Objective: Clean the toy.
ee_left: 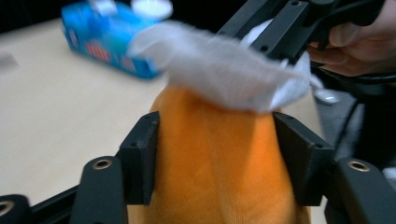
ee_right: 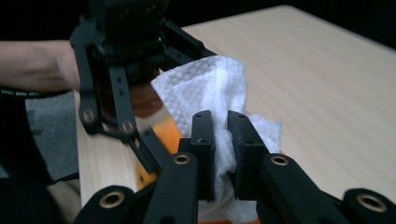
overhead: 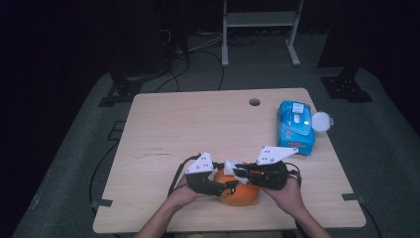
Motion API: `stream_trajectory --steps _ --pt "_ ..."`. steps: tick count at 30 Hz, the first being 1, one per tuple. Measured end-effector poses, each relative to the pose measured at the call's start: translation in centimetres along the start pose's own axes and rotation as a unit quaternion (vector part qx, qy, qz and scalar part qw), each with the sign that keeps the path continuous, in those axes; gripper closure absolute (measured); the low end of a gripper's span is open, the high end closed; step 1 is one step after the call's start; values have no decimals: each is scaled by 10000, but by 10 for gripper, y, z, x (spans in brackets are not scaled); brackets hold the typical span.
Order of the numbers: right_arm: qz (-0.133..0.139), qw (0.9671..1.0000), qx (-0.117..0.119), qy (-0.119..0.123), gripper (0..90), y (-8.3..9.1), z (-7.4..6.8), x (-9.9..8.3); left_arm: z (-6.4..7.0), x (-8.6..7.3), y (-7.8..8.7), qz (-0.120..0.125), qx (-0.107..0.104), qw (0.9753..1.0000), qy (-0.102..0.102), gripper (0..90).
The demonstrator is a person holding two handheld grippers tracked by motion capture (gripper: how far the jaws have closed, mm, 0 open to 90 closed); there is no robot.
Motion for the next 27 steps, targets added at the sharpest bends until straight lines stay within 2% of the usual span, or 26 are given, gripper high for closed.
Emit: stream_trajectory --steps 1,3,5,7,9,11,14,16,19,22,23,26,27 --pt "67 9999 -47 70 805 0 -1 4 -1 4 1 91 131 9997 -206 394" --pt "154 9997 -142 131 806 2 2 10 -4 5 2 182 327 9983 -455 394" --pt "93 9998 -150 69 806 0 6 9 -6 -2 -1 -15 336 9983 -468 373" --pt "-78 9998 -158 65 806 -8 8 0 -7 -8 -4 -92 282 9988 -384 322" --pt "-150 9998 -121 55 807 -15 4 -7 -8 -10 -4 -217 210 9993 -211 236" --pt "-184 9994 -200 213 807 -16 2 -6 -9 -12 -1 -308 228 9990 -243 255" --pt "-235 9990 -319 220 809 -14 9 -8 -11 -16 3 -367 209 9990 -158 293" --pt "-268 9988 -391 119 809 -11 18 -14 -14 -20 7 -407 172 9990 -68 305" --pt "-346 9978 -548 -135 807 -3 36 -25 -14 -23 11 -437 134 9989 -66 310" --pt "-368 9971 -519 -424 807 0 46 -32 -14 -23 11 -376 143 9992 -31 303" --pt "-366 9971 -501 -444 807 0 47 -32 -15 -22 11 -389 157 9991 22 282" --pt "-379 9974 -521 -330 808 -2 43 -31 -22 -20 14 -422 265 9977 461 130" --pt "-393 9973 -537 -298 808 -3 41 -31 -24 -21 15 -439 270 9974 507 126"
Point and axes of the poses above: each handheld gripper's, and its own axes: y roughly backward along the jaws, x roughly out of its top, z roughly to its right, the point moved 9 cm from there along -y, roughly forward along the jaws, and after that the axes turned 11 degrees about -x, right-handed, at the moved point
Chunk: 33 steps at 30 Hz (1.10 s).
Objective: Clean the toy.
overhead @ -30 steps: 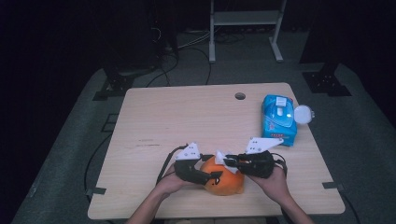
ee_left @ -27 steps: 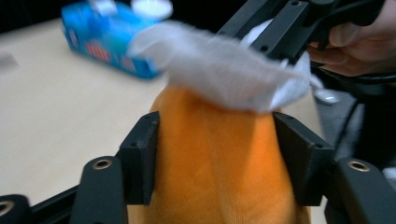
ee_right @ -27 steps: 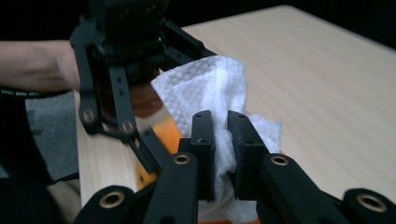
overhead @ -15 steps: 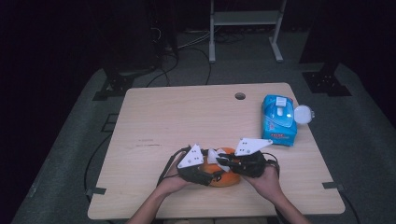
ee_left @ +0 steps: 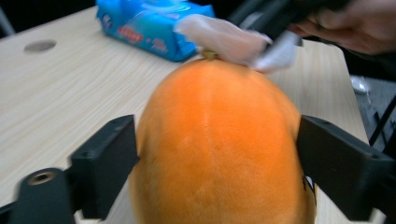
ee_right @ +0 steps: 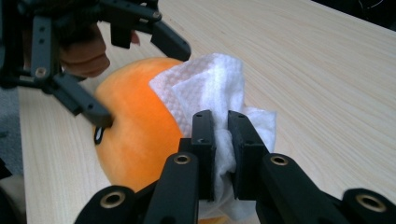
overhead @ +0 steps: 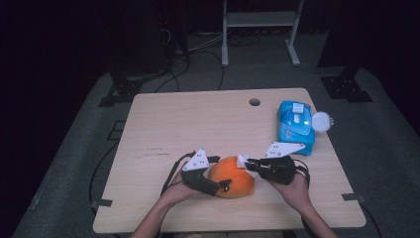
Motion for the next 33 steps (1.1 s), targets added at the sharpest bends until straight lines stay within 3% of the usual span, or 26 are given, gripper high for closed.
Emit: stream_trajectory --steps 2,4,7,10,12,14,18,23,25,28,33 --pt "10 10000 2 -3 808 0 -1 1 1 -3 -1 -46 -101 9999 49 172" --pt "41 10000 -3 42 808 1 -4 3 3 -3 -3 -55 -89 9999 -29 221" --pt "143 9994 20 329 808 -1 -19 10 10 0 -6 -120 -72 9992 -382 269" --pt "273 9980 117 555 808 -1 -38 19 21 2 -10 -240 -75 9960 -861 287" --pt "308 9973 154 644 809 -1 -44 23 24 3 -11 -265 -69 9946 -1003 290" --pt "325 9974 136 627 810 0 -40 23 23 3 -10 -230 -78 9951 -960 292" --pt "270 9990 103 353 811 1 -22 16 20 3 -8 -141 -157 9970 -750 265" --pt "173 9997 23 154 810 3 -10 6 8 4 -2 -36 -180 9998 -113 152" --pt "167 9998 15 136 810 3 -8 6 6 1 -2 -23 -313 9994 146 191" --pt "185 9996 -10 200 809 2 -11 10 9 1 -2 -91 -278 9995 -90 278" --pt "364 9984 187 398 809 4 -36 23 23 10 -10 -159 -203 9983 -515 296"
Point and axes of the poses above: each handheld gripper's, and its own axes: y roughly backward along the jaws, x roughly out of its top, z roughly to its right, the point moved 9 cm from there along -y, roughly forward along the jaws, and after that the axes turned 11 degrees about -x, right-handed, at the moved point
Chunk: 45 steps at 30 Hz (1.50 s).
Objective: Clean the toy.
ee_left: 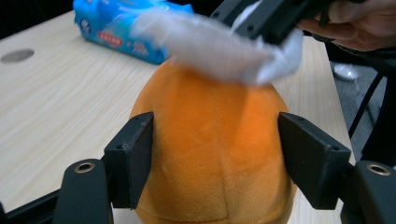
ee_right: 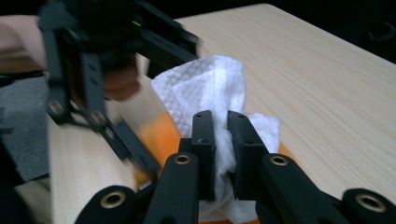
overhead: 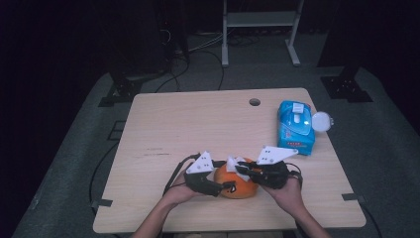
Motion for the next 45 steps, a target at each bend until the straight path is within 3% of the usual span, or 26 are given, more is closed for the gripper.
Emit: stream_trajectory --steps 3,5,12,16,18,21,23,25,29,34,37,41,45 --pt "41 9996 200 168 809 -5 -17 6 6 1 -3 -155 14 9995 -273 296" --pt "-21 9995 180 271 811 -6 -20 5 6 -1 -2 -148 -5 9995 -276 304" --pt "-123 9997 -188 -33 811 3 17 -8 -4 -14 6 -195 -5 9998 -58 312" --pt "-212 9990 -201 -329 810 7 31 -19 -5 -18 9 -177 -76 9998 18 302" --pt "-203 9990 -150 -370 809 6 29 -19 -5 -15 8 -138 -110 9998 69 257" --pt "-138 9997 -48 -217 809 4 17 -15 -7 -7 8 103 -162 9994 281 164" --pt "-74 9999 80 -97 808 1 5 -11 -6 -6 5 38 -148 9997 208 164" --pt "-93 9998 -13 162 808 -1 -1 -8 -6 -11 4 -61 -89 9999 135 211" --pt "-130 9999 -72 28 810 -1 11 -10 -11 -15 8 -61 -53 9996 267 289" --pt "-196 9991 -242 -270 810 5 31 -20 -15 -20 12 -16 -30 9990 445 295" --pt "-198 9987 -275 -388 810 9 36 -23 -18 -21 12 26 -25 9987 516 293" --pt "-172 9991 -196 -348 809 7 29 -21 -17 -20 8 0 8 9987 510 281" --pt "-146 9998 -41 -94 809 -1 11 -16 -15 -22 8 -54 -43 9990 440 280"
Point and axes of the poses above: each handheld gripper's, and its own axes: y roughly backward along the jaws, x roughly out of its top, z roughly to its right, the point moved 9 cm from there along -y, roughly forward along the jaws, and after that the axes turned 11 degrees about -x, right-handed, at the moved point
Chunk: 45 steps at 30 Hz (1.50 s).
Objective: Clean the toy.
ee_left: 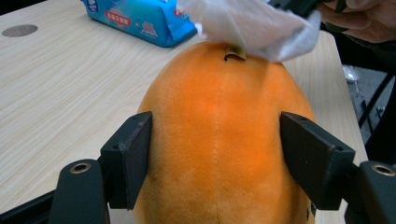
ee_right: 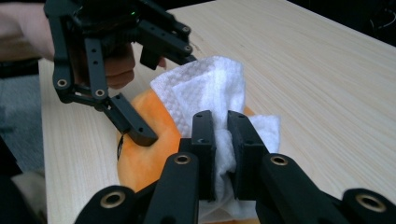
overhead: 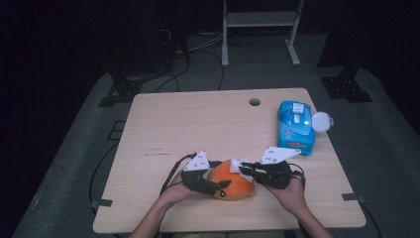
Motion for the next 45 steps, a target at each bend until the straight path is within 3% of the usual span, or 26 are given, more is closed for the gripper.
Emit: stream_trajectory --steps 2,7,9,14,19,24,29,32,35,38,41,43,45 --pt "-9 10000 -38 54 810 0 0 2 -1 -1 2 36 -18 10000 52 294" --pt "-124 9994 -216 -241 811 2 24 -6 -4 -2 3 94 -67 9999 125 298" --pt "-145 9990 -219 -364 811 4 30 -9 -2 -1 2 62 -75 9999 63 295" --pt "-95 9993 -31 -369 810 1 20 -4 6 4 -4 -20 -62 9999 -151 294" --pt "-11 9997 157 -196 810 -4 4 6 15 7 -6 -183 -34 9989 -429 288" --pt "-115 9990 192 -386 811 -1 16 -1 14 6 -6 -76 -100 9992 -380 297" --pt "-270 9990 9 -362 811 4 26 -11 17 8 -8 -80 -116 9988 -470 301" --pt "-205 9986 128 -466 810 5 24 -8 20 10 -10 -139 -125 9983 -560 298" --pt "-60 9994 209 -269 809 3 10 1 24 11 -12 -174 -152 9976 -656 287" --pt "-71 9998 198 -64 809 1 3 4 23 11 -10 -149 -213 9980 -568 249" --pt "-109 9994 293 -172 809 1 7 0 18 14 -5 9 -297 9992 -282 171" --pt "-127 9992 305 -227 809 3 11 -2 13 11 -3 -24 -257 9996 -61 113" --pt "-126 9992 285 -256 808 5 14 -4 10 6 -4 -36 -359 9993 131 103"
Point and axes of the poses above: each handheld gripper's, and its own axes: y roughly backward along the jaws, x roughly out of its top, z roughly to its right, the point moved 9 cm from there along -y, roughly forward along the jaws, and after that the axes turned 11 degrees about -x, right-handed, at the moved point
